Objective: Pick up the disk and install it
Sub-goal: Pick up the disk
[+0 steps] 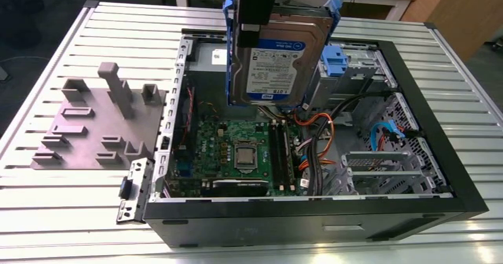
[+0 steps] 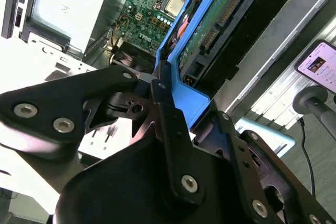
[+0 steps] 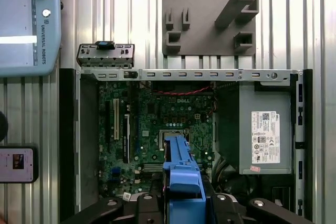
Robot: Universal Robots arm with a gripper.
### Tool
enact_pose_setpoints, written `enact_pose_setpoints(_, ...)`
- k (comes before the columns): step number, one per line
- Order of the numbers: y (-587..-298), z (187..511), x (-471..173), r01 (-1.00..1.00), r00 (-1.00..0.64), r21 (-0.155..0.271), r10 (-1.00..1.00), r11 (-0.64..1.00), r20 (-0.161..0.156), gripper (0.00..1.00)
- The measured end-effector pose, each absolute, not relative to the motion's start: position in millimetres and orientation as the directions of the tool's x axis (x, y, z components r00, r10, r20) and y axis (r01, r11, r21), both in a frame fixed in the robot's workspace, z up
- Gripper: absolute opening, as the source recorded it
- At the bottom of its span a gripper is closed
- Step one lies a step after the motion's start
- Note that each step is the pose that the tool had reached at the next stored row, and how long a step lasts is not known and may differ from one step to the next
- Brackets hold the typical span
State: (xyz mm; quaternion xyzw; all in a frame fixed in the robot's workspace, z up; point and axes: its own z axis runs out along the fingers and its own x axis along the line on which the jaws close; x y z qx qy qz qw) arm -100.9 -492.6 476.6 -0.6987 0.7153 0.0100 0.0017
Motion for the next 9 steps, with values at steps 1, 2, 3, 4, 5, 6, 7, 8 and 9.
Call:
enact_pose_setpoints(1, -492.6, 476.7, -100.9, -1.000, -0.024, 0.012, -1.000, 0.023, -0.016, 0.37)
enact_pose_setpoints(2, -492.6, 476.7, -100.9, -1.000, -0.024, 0.012, -1.000, 0.023, -0.016, 0.37)
enact_pose_setpoints(3, -492.6, 476.6, -100.9, -1.000, -0.024, 0.012, -1.000, 0.023, -0.016, 0.37)
enact_pose_setpoints(4, -493.4, 476.6, -100.9, -1.000, -0.024, 0.012, -1.000, 0.023, -0.016, 0.37)
enact_pose_setpoints(5, -494.1, 476.7, -100.9, -1.000, -0.024, 0.012, -1.000, 0.023, -0.016, 0.37)
enact_pose_setpoints(6, -494.1, 476.7, -100.9, -1.000, -0.024, 0.012, -1.000, 0.023, -0.016, 0.37)
enact_pose_setpoints(7, -494.1, 476.7, -100.9, -1.000, -0.024, 0.012, -1.000, 0.023, -0.016, 0.37)
enact_pose_setpoints(8, -494.1, 476.7, -100.9, -1.000, -0.024, 0.012, -1.000, 0.023, -0.016, 0.37)
enact_pose_setpoints(9, -494.1, 476.6, -100.9, -1.000, -0.024, 0.012, -1.000, 0.023, -0.016, 0.37)
